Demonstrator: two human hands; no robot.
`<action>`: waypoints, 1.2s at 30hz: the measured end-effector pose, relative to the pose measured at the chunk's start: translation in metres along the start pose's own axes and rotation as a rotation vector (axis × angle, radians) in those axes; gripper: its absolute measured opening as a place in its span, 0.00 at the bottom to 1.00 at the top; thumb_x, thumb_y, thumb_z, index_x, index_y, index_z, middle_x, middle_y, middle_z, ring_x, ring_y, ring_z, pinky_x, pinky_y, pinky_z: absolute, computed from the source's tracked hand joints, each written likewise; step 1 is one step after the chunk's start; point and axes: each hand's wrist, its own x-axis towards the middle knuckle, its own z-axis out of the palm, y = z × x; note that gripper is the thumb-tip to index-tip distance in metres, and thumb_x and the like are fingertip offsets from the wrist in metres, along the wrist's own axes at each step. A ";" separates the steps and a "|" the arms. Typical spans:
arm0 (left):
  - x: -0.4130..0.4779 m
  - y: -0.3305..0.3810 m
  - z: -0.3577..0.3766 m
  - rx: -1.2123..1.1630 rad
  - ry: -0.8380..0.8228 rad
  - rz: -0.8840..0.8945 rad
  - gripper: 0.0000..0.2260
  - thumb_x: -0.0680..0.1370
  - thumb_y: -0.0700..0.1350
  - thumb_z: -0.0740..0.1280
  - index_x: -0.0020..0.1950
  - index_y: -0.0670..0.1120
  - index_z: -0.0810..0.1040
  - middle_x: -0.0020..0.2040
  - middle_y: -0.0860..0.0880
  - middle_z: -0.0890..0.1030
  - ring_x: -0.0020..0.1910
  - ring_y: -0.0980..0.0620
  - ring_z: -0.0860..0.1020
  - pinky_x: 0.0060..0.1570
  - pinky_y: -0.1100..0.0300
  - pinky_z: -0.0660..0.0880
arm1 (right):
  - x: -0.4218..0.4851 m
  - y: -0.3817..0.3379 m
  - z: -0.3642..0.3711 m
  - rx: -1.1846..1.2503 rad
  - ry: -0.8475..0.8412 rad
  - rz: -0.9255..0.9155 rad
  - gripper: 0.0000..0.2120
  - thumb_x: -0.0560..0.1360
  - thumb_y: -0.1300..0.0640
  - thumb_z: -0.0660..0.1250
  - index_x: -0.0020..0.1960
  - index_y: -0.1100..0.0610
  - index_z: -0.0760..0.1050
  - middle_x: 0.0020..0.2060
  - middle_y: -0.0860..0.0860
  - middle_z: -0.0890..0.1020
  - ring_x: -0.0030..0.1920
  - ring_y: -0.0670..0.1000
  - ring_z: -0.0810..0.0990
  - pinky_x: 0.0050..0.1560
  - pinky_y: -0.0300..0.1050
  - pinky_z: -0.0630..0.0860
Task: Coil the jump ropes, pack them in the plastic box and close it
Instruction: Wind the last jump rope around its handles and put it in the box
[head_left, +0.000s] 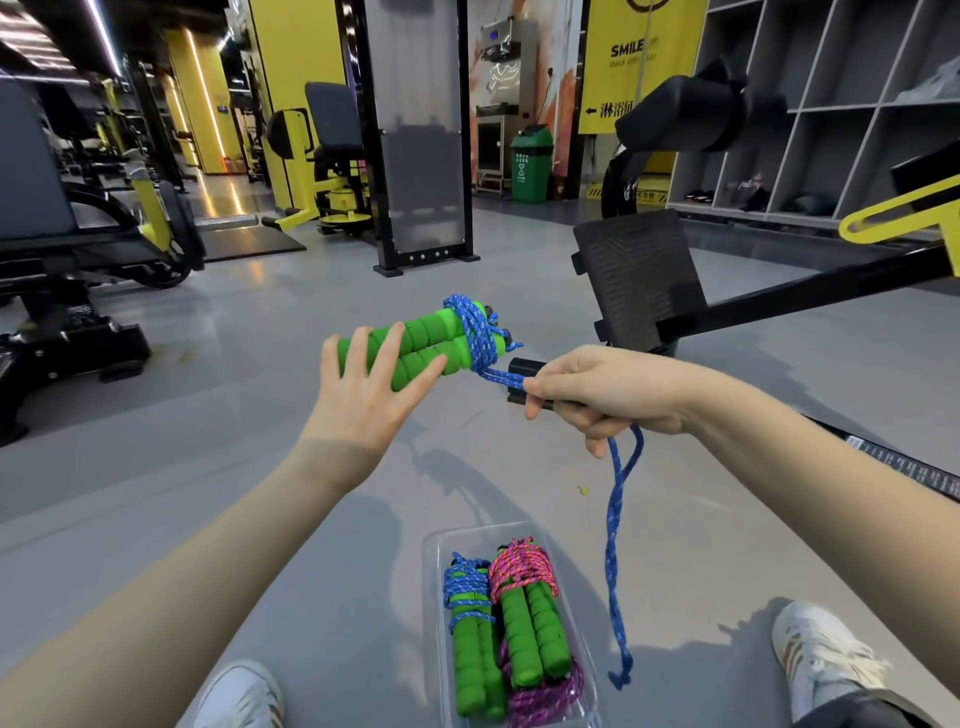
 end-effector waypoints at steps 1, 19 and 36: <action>0.000 -0.001 0.000 0.002 -0.005 -0.002 0.31 0.66 0.34 0.47 0.68 0.48 0.67 0.61 0.30 0.72 0.51 0.30 0.74 0.51 0.35 0.69 | -0.002 -0.003 -0.001 -0.024 -0.015 0.002 0.14 0.81 0.52 0.56 0.46 0.60 0.73 0.22 0.48 0.60 0.20 0.46 0.55 0.25 0.39 0.71; -0.017 0.024 -0.011 -0.158 0.091 0.504 0.19 0.82 0.37 0.52 0.70 0.51 0.67 0.63 0.33 0.74 0.55 0.32 0.74 0.57 0.36 0.69 | -0.012 -0.001 -0.039 -0.390 0.377 -0.382 0.11 0.76 0.49 0.65 0.41 0.53 0.80 0.29 0.48 0.73 0.29 0.43 0.68 0.32 0.33 0.65; 0.026 0.045 -0.053 -0.331 0.374 0.258 0.22 0.80 0.33 0.50 0.68 0.51 0.69 0.65 0.36 0.68 0.57 0.32 0.75 0.58 0.38 0.68 | 0.015 0.067 -0.031 0.814 0.416 -0.108 0.08 0.69 0.67 0.66 0.35 0.56 0.76 0.16 0.47 0.76 0.31 0.44 0.83 0.24 0.36 0.74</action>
